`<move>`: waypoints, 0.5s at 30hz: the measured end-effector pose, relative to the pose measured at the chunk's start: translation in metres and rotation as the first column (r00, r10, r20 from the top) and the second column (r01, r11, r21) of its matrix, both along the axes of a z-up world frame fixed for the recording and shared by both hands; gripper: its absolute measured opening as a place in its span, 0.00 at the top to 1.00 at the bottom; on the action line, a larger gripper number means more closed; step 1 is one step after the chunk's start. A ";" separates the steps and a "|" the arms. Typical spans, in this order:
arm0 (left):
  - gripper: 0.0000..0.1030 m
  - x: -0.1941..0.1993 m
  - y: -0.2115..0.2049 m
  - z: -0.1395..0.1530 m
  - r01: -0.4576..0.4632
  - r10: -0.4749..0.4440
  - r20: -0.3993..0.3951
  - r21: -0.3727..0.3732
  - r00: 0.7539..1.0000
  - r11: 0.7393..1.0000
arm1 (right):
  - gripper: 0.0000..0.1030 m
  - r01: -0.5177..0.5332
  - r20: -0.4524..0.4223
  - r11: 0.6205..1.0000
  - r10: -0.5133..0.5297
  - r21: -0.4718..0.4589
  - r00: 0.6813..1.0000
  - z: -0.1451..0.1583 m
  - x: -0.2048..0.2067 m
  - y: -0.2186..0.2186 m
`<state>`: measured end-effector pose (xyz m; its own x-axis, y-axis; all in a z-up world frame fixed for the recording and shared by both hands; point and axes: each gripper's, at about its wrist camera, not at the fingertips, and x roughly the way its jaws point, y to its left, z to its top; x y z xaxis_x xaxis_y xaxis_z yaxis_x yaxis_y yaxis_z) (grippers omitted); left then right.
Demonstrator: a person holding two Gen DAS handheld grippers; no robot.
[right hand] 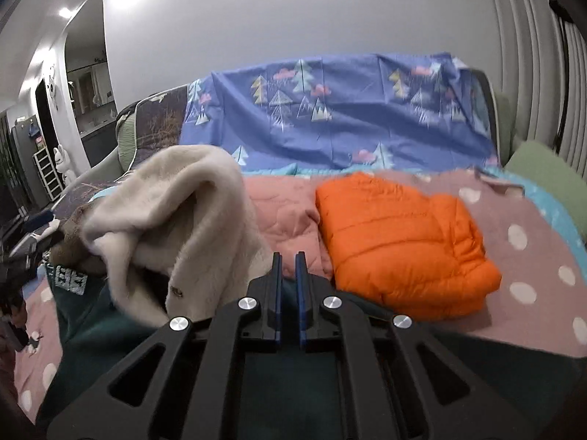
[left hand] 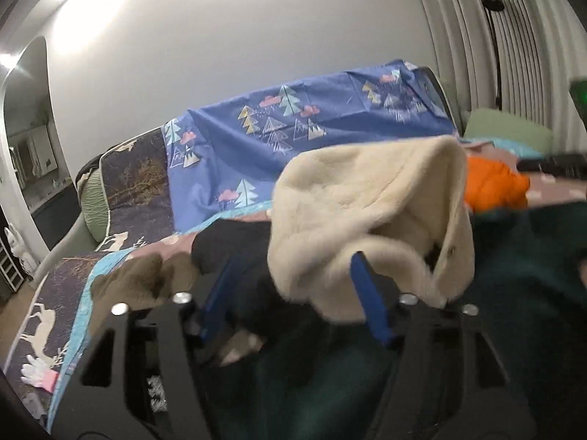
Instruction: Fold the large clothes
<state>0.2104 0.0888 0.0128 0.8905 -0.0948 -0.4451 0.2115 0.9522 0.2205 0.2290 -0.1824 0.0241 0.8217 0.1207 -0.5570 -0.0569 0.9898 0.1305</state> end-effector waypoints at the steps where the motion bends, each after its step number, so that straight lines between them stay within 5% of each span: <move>1: 0.34 -0.002 0.004 0.002 0.000 0.000 -0.001 -0.009 1.000 1.000 | 0.73 0.001 0.008 1.000 -0.001 0.019 1.000 0.006 0.004 0.000; 3: 0.29 0.002 0.010 0.011 -0.013 0.013 0.010 -0.042 1.000 0.999 | 0.45 -0.022 0.023 0.998 0.021 0.063 1.000 0.022 0.016 0.005; 5: 0.28 0.025 0.018 0.024 -0.032 0.032 -0.003 -0.100 0.999 0.995 | 0.41 -0.061 0.021 0.994 0.060 0.095 0.998 0.038 0.039 0.014; 7: 0.24 0.061 0.025 0.030 -0.057 0.049 -0.056 -0.162 0.997 0.985 | 0.26 -0.123 -0.030 0.983 0.129 0.137 0.991 0.047 0.072 0.023; 11: 0.21 0.154 0.032 0.017 -0.107 0.042 -0.239 -0.265 0.970 0.958 | 0.20 -0.198 -0.156 0.973 0.215 0.120 0.964 0.048 0.151 0.058; 15: 0.21 0.234 0.024 -0.022 -0.141 -0.069 -0.446 -0.422 0.892 0.896 | 0.18 -0.284 -0.295 0.958 0.282 0.036 0.913 0.024 0.200 0.098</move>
<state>0.4440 0.1125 -0.0094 0.6172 -0.3422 -0.7085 0.1487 0.9350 -0.3221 0.4288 -0.0844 0.0481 0.5528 0.3189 -0.7699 -0.2949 0.9390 0.1772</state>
